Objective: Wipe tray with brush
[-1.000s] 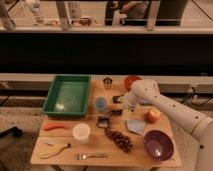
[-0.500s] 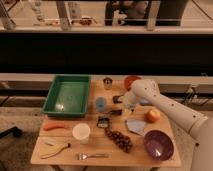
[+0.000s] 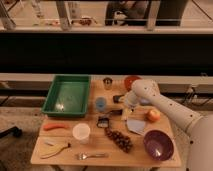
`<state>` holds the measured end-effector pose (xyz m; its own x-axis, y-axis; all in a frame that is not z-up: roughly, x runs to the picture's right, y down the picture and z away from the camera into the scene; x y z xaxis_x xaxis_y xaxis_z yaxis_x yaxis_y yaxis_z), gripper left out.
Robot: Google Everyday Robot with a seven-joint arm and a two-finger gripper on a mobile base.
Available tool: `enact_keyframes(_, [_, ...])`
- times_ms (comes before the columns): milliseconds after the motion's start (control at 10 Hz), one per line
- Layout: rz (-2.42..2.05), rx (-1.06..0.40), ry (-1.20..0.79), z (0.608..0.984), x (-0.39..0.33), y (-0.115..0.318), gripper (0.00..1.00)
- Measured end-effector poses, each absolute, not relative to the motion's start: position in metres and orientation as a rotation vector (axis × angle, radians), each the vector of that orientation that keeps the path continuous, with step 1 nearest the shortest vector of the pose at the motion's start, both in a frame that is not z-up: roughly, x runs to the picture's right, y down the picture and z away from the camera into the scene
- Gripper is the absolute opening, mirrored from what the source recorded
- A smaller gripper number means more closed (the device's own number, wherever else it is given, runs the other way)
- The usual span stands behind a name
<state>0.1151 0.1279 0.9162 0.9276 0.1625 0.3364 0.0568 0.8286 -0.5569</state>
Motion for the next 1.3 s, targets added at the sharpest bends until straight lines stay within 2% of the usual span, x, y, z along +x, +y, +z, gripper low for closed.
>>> enact_keyframes(300, [0.071,-0.6,-0.389,0.918,0.121,0.13,0.34])
enact_keyframes(700, [0.069,-0.603,-0.383,0.915,0.126,0.13,0.02])
enact_keyframes(1000, [0.051,-0.599,-0.386,0.911,0.123,0.131,0.0])
enact_keyframes(1300, [-0.023,-0.569,-0.413,0.874,0.097,0.122,0.0])
